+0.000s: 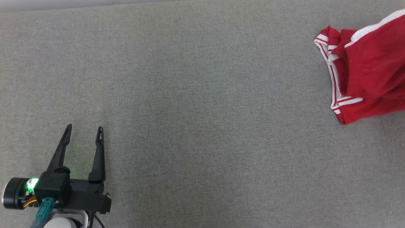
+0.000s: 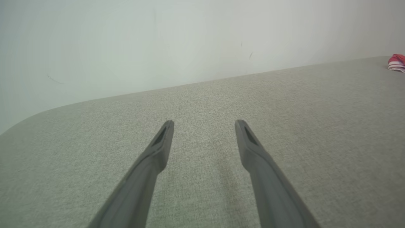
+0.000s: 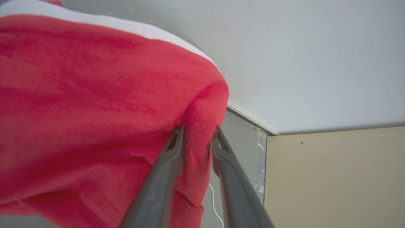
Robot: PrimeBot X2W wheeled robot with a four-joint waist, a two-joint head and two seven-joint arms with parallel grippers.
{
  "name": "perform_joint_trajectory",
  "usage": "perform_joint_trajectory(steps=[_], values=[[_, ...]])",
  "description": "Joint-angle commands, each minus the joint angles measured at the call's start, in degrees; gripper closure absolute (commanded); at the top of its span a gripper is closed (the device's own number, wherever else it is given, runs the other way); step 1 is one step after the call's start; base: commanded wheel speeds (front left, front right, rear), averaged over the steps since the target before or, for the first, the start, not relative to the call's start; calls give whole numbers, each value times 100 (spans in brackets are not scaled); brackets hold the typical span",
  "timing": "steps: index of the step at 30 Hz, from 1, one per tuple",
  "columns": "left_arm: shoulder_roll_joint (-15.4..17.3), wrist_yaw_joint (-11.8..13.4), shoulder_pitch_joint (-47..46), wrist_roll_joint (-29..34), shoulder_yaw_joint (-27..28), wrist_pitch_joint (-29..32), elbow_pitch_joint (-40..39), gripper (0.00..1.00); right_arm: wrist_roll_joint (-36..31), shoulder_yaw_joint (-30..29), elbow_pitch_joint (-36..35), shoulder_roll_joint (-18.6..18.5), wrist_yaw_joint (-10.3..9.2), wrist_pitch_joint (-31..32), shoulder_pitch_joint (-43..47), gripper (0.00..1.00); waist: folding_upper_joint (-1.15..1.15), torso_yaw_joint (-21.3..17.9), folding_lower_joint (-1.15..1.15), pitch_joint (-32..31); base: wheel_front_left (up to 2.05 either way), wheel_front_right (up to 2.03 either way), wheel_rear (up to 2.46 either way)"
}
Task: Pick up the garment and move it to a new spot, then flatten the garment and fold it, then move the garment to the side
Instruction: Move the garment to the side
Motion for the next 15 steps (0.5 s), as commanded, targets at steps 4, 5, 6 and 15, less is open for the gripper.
perform_joint_trajectory(steps=[4,5,6,15], values=[[-1,47,-60,-48,-6,-14,68,0,-109,-10,354,67,0,112,-118,0,0,20,0,-108,0,0,0],[-6,50,-46,-60,-8,-21,92,0,-136,-76,427,121,0,-7,-185,0,0,21,0,-157,0,0,0],[-18,47,-20,-75,-5,-26,115,0,-129,-148,490,188,0,-138,-217,0,0,23,0,-213,0,0,0],[-116,161,411,-222,63,-96,323,0,251,-1267,1261,994,0,-2010,-10,0,0,110,0,-970,0,0,0]])
